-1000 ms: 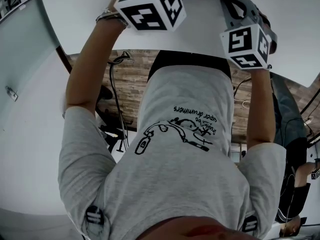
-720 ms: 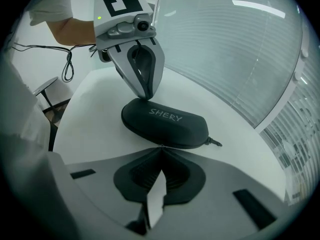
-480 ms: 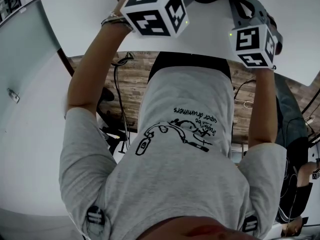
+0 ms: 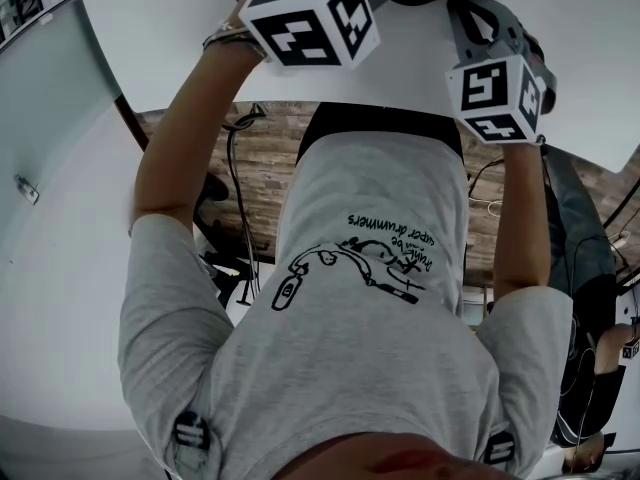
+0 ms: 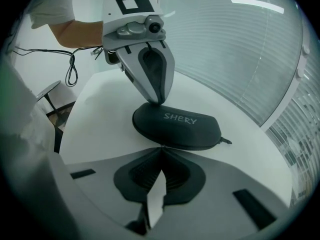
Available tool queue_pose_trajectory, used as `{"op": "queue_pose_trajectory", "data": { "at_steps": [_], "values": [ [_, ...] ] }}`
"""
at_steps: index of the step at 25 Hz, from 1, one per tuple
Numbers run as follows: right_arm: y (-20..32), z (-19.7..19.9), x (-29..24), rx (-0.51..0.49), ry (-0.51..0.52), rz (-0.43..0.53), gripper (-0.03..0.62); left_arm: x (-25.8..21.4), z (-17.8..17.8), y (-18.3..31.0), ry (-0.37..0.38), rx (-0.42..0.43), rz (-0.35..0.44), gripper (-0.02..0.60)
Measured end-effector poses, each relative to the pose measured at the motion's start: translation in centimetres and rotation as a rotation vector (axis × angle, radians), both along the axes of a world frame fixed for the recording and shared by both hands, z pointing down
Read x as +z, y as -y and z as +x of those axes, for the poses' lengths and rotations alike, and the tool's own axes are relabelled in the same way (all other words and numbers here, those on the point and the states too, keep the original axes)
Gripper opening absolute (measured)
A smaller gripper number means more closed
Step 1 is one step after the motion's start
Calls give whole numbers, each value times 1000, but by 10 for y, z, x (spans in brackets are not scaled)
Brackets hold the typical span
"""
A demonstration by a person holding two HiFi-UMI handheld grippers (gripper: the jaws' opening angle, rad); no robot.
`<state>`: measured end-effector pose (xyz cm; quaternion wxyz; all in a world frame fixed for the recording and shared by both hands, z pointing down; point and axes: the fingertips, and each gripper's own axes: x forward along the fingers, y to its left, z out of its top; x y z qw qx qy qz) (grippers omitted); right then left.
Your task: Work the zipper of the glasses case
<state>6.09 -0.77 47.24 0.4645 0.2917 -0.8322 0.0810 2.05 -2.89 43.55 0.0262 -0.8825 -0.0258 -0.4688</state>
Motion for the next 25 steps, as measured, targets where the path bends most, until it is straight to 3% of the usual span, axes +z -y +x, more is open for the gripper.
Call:
{"op": "queue_pose_trajectory", "data": {
  "at_steps": [12,16,25],
  "values": [
    [-26,-38,-1,-57,58,-35,6,-3,2,2,-12,10,28,21],
    [-26,-24,0,-66,26,-32,6,-3,5,1,-6,24,55,21],
    [-17,29,2,21,-42,-5,6,-3,42,-12,-51,85,62,21]
  ]
}}
